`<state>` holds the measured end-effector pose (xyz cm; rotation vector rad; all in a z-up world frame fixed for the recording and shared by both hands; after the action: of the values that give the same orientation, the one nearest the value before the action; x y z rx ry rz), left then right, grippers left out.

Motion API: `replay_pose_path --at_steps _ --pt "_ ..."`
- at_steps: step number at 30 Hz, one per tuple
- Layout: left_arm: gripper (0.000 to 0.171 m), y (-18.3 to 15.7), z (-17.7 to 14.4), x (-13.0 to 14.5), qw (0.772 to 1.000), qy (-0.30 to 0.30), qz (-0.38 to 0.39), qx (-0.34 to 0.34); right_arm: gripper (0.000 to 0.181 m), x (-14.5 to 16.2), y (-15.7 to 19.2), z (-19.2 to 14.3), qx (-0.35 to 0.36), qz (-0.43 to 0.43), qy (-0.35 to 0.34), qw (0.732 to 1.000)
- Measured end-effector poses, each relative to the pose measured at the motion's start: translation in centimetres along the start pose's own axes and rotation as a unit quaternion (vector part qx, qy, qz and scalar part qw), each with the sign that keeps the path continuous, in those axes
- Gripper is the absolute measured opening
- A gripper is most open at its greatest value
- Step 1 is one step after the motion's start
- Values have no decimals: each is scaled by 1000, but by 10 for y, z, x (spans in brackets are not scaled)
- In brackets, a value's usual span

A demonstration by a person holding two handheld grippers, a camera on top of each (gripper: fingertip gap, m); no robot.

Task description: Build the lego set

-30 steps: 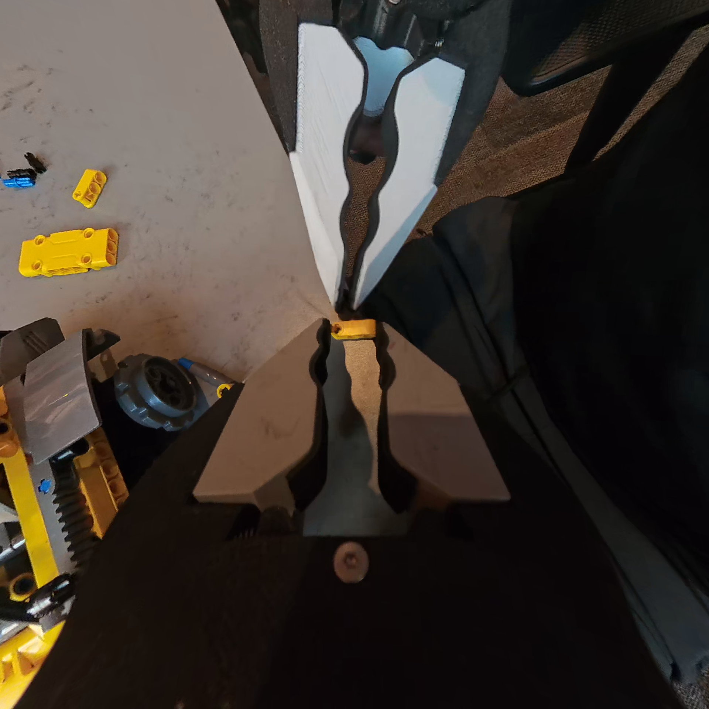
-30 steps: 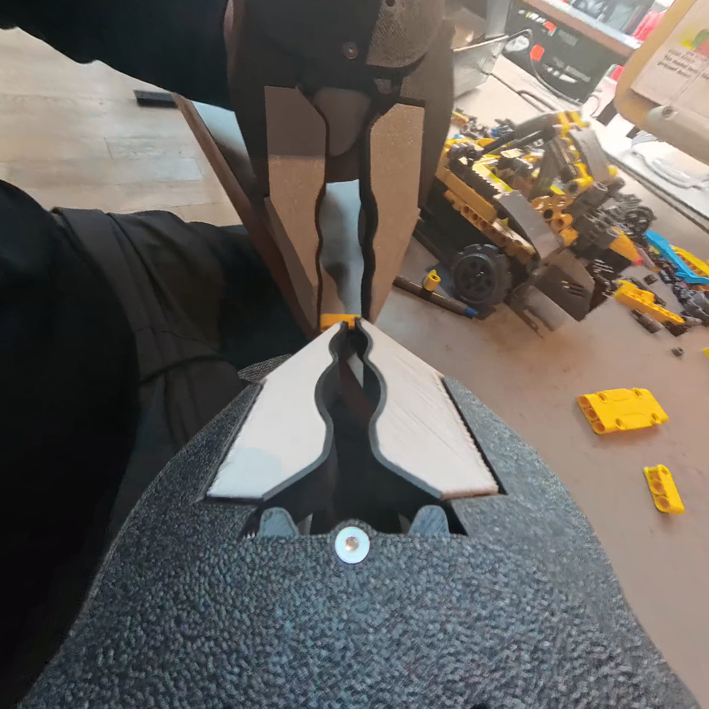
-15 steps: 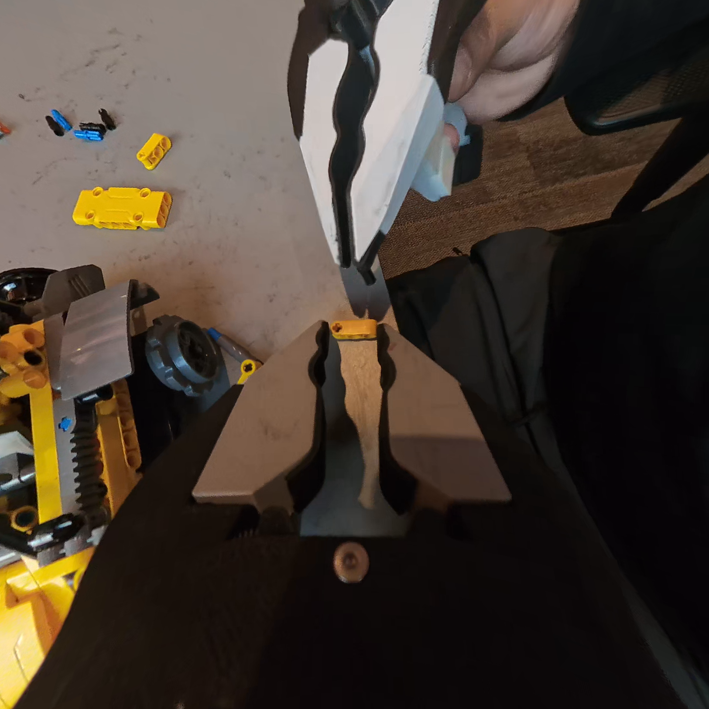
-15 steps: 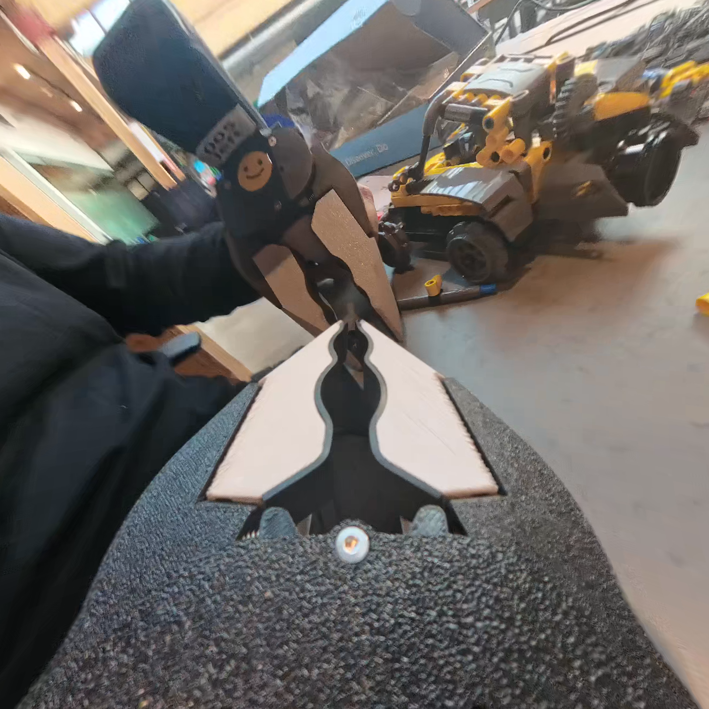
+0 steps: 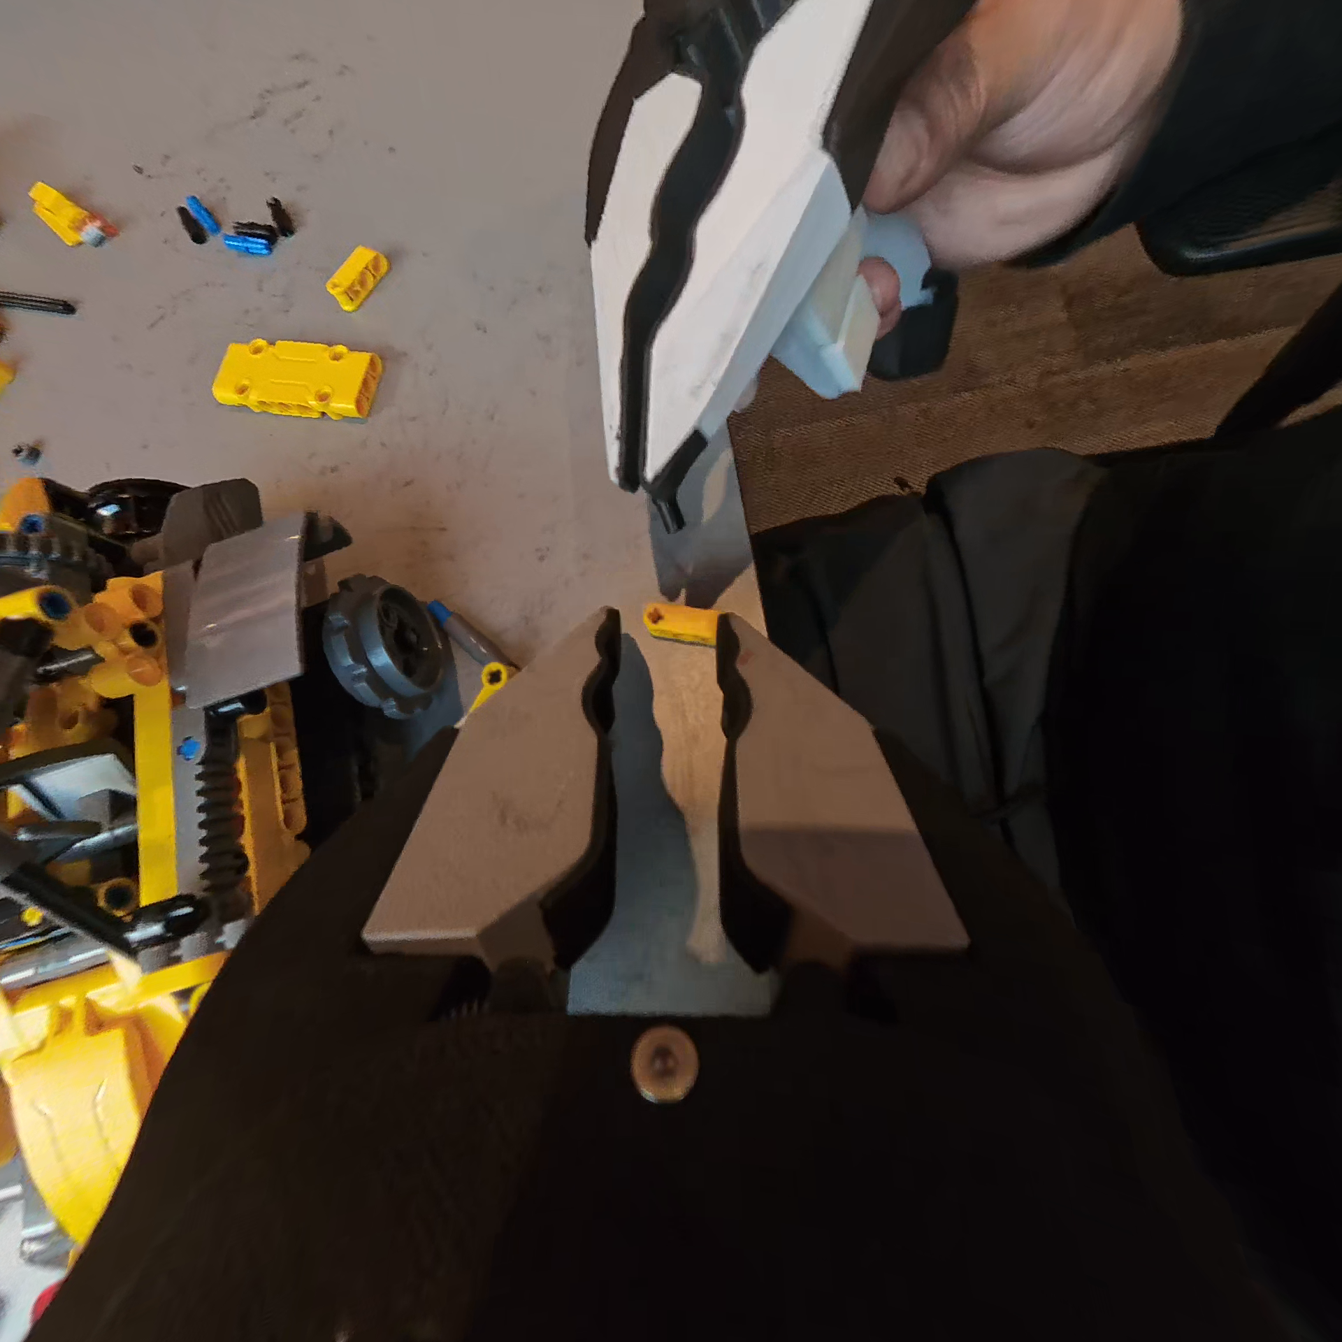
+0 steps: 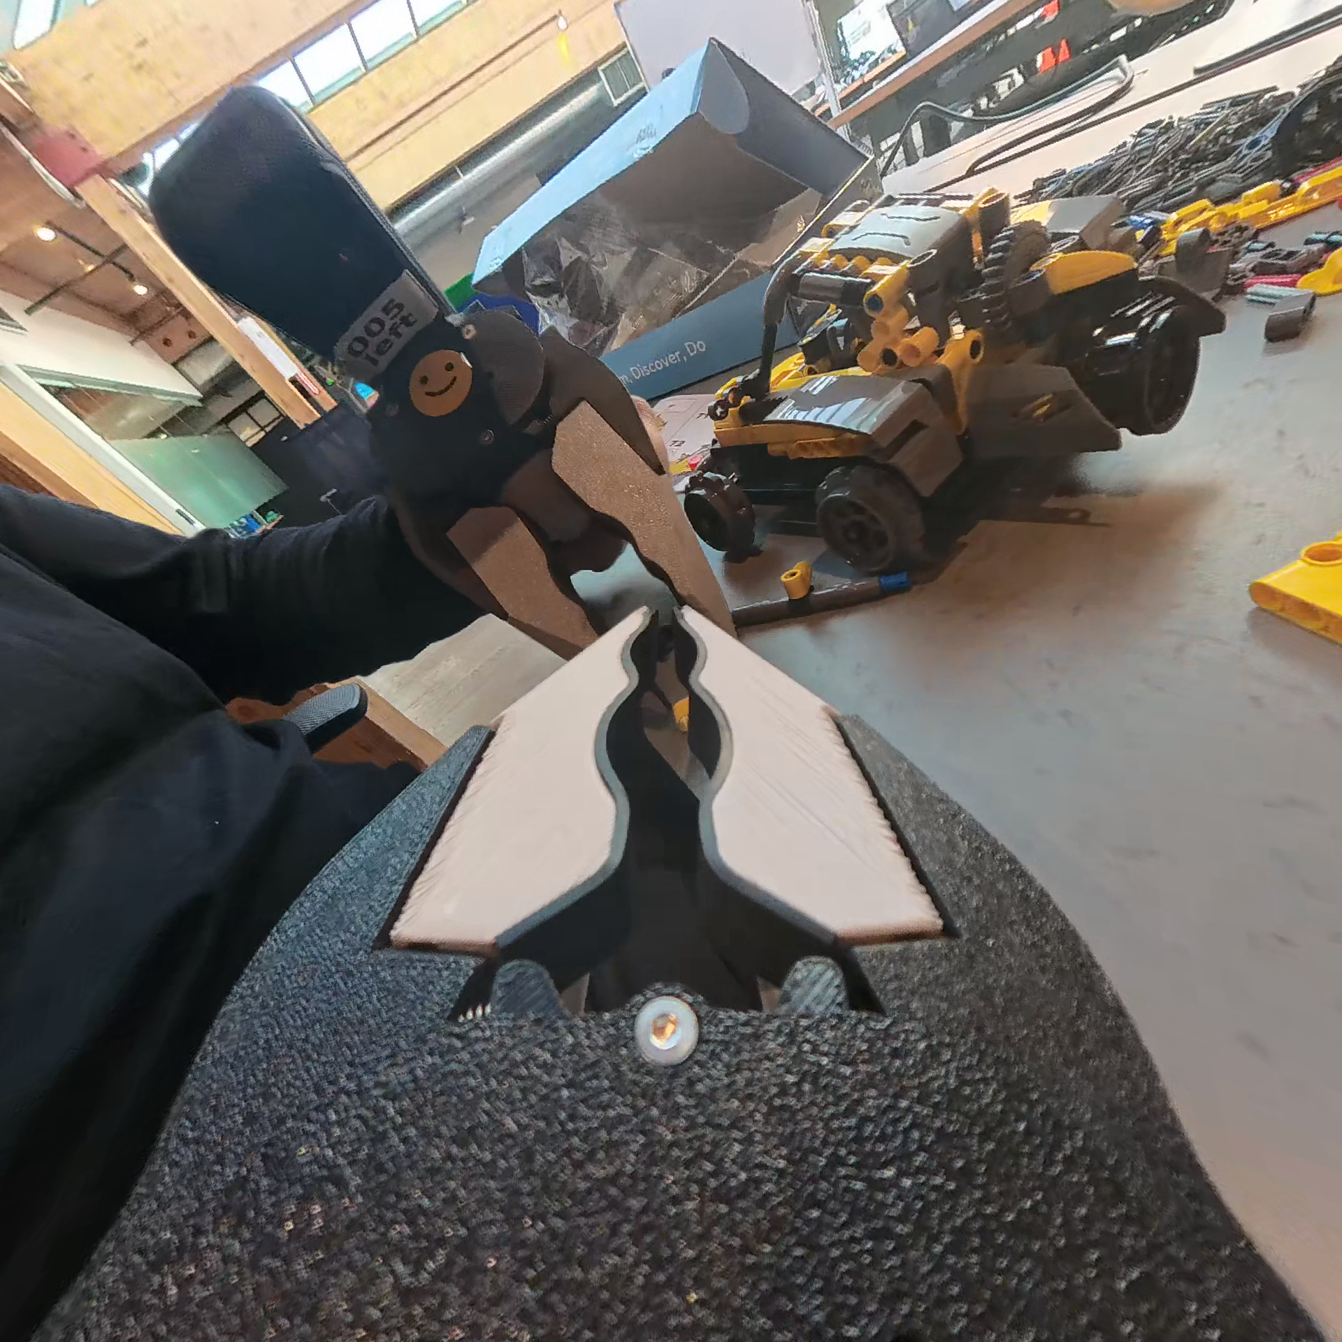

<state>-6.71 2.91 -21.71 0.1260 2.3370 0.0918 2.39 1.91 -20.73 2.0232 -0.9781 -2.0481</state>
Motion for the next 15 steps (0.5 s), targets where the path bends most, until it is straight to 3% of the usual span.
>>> replay_pose_path --at_steps 5,11,15 --pt "15 0 -6 -18 999 -29 -32 -21 3 -3 2 1 7 -22 -10 1000" --pt "2 0 -5 -28 994 -72 -81 18 4 -5 7 2 -3 -39 -21 999" --pt "1 -1 -7 -25 995 -63 -71 23 4 -1 8 2 -2 -66 1 998"
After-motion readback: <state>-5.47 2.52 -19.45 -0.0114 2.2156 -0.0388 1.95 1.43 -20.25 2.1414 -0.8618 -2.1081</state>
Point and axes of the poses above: each gripper's, where its closed fingertips meet, z out along the fingers, x out of its underside, y = z × x across the jaws, the point moved 5 cm from there along -z, back along the fingers, and after that the axes turned 1 degree about x, right-handed, at the moved point
